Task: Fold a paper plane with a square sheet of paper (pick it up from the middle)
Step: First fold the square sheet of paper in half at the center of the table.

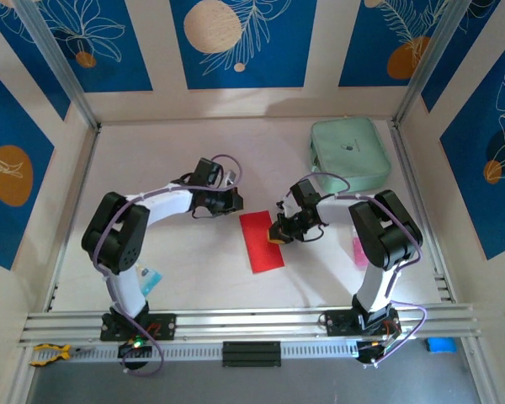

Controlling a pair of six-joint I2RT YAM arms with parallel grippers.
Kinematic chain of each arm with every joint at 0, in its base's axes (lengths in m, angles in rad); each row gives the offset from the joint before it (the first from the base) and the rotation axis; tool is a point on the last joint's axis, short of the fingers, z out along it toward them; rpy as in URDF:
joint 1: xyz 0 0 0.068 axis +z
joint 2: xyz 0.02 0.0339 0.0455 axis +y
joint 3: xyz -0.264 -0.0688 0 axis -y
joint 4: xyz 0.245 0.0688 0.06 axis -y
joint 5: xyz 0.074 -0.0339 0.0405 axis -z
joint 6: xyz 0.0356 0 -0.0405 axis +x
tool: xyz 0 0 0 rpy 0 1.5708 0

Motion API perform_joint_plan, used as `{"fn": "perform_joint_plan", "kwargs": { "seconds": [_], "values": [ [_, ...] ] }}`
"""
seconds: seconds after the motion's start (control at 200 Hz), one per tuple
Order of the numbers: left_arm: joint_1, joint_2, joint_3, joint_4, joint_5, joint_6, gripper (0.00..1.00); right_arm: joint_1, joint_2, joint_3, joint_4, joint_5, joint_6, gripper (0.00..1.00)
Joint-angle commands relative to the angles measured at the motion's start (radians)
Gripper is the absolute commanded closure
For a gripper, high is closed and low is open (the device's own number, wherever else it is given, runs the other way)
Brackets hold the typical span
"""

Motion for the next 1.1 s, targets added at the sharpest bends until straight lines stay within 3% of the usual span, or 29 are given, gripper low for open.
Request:
{"fn": "perform_joint_plan", "kwargs": {
  "seconds": [0.0, 0.21, 0.545, 1.095],
  "values": [
    [-0.045, -0.011, -0.043, 0.025, 0.055, -0.030, 1.00, -0.005, 0.002, -0.036, -0.085, 0.061, -0.007, 1.00],
    [-0.069, 0.037, -0.108, 0.112, 0.087, -0.065, 1.00, -0.003, 0.006, -0.034, -0.086, 0.067, -0.006, 1.00],
    [-0.067, 0.089, -0.168, 0.069, -0.003, 0.008, 1.00, 0.001, -0.011, -0.048, -0.085, 0.077, 0.000, 1.00],
    [-0.115, -0.105, -0.161, 0.129, 0.101, -0.065, 1.00, -0.001, -0.015, -0.050, -0.085, 0.084, 0.002, 1.00]
  ]
}}
